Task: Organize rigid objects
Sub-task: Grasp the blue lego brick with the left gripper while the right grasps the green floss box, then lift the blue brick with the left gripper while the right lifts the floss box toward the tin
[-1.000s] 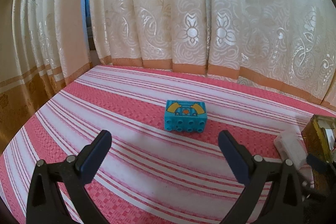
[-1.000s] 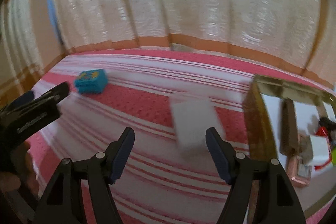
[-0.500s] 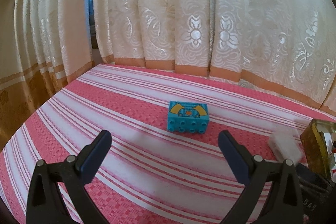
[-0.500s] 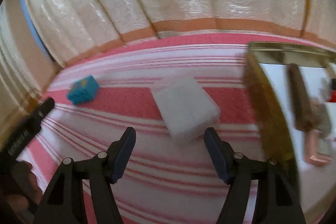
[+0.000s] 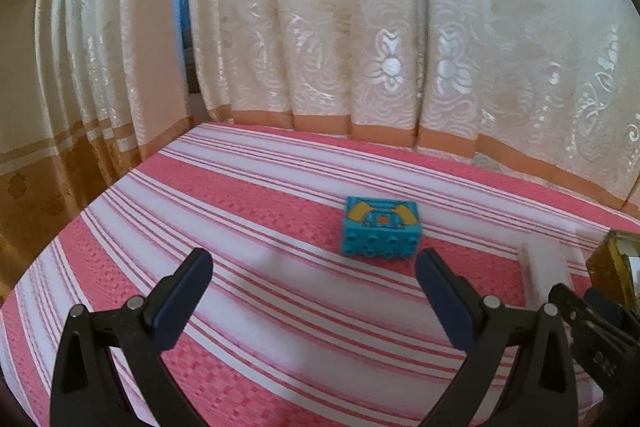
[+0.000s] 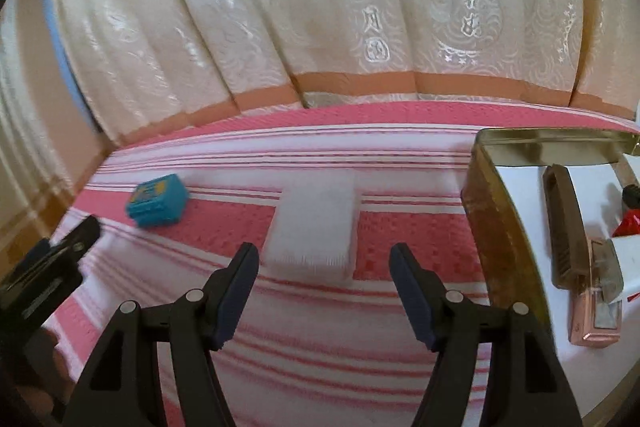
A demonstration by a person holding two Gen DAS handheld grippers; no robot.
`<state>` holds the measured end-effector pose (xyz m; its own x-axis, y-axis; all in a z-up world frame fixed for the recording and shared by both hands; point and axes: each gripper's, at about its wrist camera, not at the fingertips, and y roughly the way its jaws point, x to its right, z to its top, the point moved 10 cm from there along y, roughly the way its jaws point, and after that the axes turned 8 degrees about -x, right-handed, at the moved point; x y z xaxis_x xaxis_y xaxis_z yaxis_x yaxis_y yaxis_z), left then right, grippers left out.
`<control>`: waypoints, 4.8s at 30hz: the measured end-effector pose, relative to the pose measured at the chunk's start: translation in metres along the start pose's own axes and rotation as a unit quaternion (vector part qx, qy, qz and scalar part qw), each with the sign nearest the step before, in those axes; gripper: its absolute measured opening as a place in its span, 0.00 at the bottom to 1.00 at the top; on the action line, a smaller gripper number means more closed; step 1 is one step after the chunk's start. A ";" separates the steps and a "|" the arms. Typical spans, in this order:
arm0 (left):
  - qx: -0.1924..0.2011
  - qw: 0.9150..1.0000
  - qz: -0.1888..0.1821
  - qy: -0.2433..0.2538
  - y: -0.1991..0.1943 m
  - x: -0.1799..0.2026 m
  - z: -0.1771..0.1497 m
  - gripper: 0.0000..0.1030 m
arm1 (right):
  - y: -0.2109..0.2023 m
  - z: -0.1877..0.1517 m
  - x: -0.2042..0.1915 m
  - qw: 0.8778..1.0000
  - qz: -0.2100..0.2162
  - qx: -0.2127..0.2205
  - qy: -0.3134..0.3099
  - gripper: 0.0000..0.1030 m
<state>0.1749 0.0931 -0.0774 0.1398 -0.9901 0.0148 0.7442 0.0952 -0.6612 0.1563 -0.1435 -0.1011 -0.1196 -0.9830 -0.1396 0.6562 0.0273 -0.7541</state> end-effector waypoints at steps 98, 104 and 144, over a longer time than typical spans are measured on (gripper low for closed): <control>0.027 0.997 -0.054 0.044 -0.020 0.074 -0.018 0.62 | -0.053 -0.002 -0.009 0.994 0.044 0.093 -0.038 0.55; 0.031 0.997 -0.055 0.039 -0.027 0.074 -0.022 0.63 | -0.062 -0.007 -0.002 0.993 0.041 0.099 -0.041 0.55; 0.065 0.993 -0.070 0.064 -0.068 0.124 -0.042 0.63 | -0.105 -0.013 0.055 0.989 0.012 0.140 -0.039 0.55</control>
<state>0.1143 -0.0403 -0.0618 -0.0503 -0.9987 -0.0015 0.8302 -0.0409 -0.5560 0.0711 -0.1980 -0.0374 -0.0503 -0.9940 -0.0967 0.8396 0.0104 -0.5431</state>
